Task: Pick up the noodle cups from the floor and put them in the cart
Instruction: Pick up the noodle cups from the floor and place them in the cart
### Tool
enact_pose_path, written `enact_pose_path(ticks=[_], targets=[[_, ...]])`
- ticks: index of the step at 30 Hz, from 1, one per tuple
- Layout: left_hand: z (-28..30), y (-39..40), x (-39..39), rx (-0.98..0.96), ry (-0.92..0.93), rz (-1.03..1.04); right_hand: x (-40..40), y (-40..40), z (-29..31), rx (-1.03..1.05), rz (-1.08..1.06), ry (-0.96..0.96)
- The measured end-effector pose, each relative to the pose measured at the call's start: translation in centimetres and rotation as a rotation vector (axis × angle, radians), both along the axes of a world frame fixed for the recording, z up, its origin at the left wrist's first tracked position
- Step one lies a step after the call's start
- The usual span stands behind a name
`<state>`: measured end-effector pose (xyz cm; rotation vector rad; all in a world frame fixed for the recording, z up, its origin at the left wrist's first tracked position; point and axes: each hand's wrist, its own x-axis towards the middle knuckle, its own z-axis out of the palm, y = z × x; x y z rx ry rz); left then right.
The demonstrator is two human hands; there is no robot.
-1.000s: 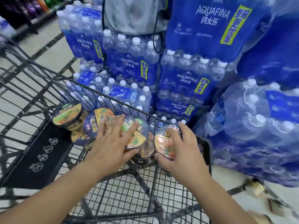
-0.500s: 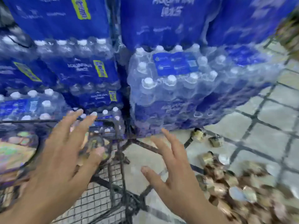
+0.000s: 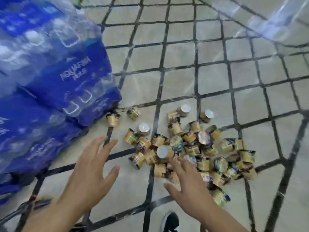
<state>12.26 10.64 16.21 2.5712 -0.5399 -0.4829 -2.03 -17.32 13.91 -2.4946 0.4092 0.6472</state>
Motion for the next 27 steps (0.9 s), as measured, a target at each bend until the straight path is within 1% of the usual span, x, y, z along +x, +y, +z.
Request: enact_pose_path(ticks=[3, 6, 10, 14, 17, 21, 27], targets=[[-2.1, -7.0, 0.4, 0.033, 0.056, -0.025, -1.2, -7.2, -1.5, -0.039, -0.06, 0.049], [-4.0, -12.0, 1.1, 0.032, 0.087, -0.067, -1.7, -12.7, -3.6, -0.079, -0.134, 0.101], [-7.2, -17.3, 3.5, 0.021, 0.157, -0.129, -1.5, -17.3, -6.9, -0.109, -0.209, 0.18], [-11.7, -23.5, 6.0, 0.069, 0.218, -0.219, -1.1, -20.7, -11.2, -0.155, -0.291, 0.27], [-16.8, -28.3, 6.9, 0.157, 0.236, -0.301, 0.1, -23.7, -15.9, -0.185, -0.286, 0.352], [-25.0, -33.8, 6.5, 0.282, 0.261, -0.421, 2.2, -28.6, -24.0, -0.197, -0.299, 0.409], [-39.8, -39.3, 7.1, 0.495, 0.107, -0.727, 6.5, -37.5, -37.2, -0.304, -0.19, 0.392]])
